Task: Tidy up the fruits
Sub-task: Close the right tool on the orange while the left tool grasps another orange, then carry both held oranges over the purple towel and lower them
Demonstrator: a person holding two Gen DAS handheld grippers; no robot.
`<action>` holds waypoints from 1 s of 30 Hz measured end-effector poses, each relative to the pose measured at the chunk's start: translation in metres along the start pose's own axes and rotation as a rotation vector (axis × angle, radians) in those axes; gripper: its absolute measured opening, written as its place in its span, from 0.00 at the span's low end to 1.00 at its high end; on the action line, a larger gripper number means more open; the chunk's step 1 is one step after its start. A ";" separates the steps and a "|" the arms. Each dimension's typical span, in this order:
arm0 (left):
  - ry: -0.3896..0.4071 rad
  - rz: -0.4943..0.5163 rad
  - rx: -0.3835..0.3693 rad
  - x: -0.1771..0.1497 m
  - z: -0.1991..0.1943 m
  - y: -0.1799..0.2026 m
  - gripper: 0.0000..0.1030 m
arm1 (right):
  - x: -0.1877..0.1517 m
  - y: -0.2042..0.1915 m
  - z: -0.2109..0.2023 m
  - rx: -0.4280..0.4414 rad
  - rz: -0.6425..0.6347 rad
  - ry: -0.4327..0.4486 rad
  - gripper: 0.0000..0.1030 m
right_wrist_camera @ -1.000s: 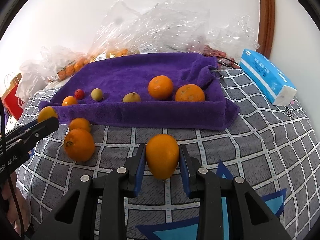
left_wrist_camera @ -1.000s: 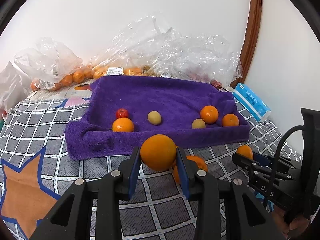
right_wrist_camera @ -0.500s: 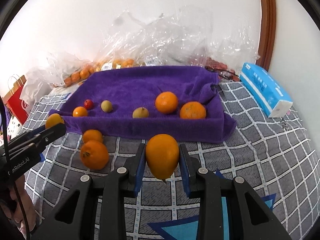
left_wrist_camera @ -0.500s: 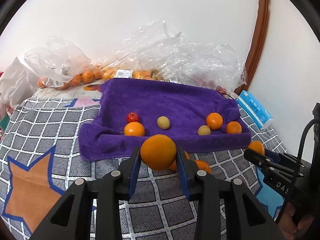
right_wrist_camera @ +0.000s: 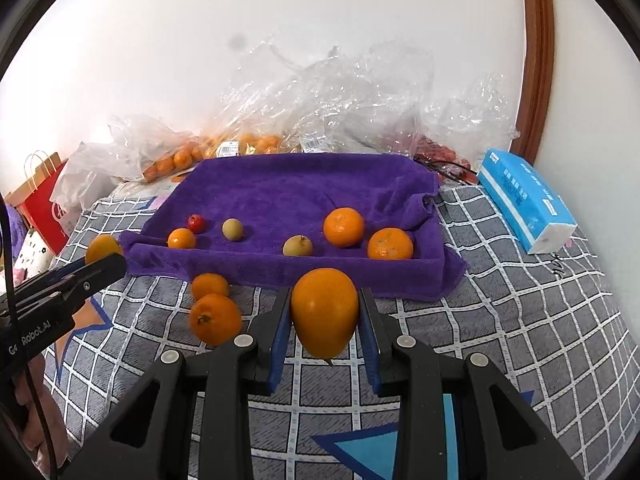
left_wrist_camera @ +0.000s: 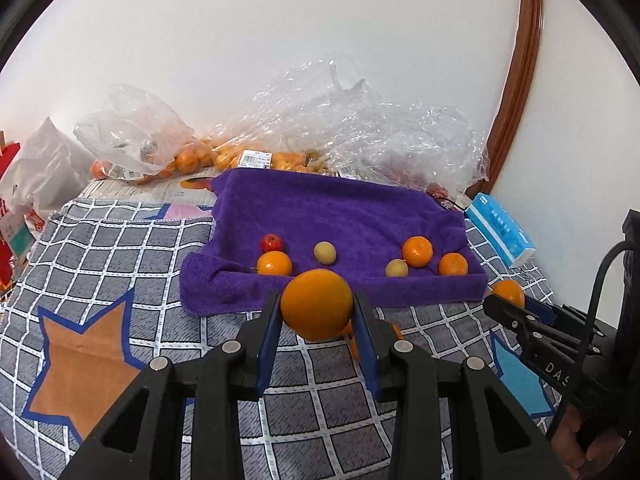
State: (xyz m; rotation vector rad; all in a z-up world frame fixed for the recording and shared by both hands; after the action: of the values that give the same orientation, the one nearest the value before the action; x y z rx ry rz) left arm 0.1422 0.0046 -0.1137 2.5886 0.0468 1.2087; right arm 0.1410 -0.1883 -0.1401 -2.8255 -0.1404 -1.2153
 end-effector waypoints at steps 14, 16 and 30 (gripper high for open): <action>0.035 -0.013 0.028 0.008 -0.034 0.001 0.33 | 0.005 0.000 -0.026 0.000 0.023 0.013 0.31; 0.029 -0.018 0.024 0.007 -0.036 0.000 0.33 | 0.004 0.001 -0.028 0.004 0.036 0.014 0.31; 0.040 -0.016 0.036 0.016 -0.048 0.004 0.33 | 0.014 0.005 -0.042 0.006 0.046 0.038 0.31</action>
State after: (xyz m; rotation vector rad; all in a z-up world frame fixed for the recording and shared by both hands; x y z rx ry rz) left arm 0.1155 0.0144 -0.0714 2.5899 0.0989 1.2652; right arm 0.1210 -0.1961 -0.1014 -2.7821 -0.0767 -1.2558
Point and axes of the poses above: each gripper's, at about its wrist camera, not at the fingertips, and z roughly the way its jaws point, y to its right, x to its top, the point moved 5 cm from there along z, roughly the way its jaws point, and after that the axes turned 6 degrees about -z, right-handed, at the moved point
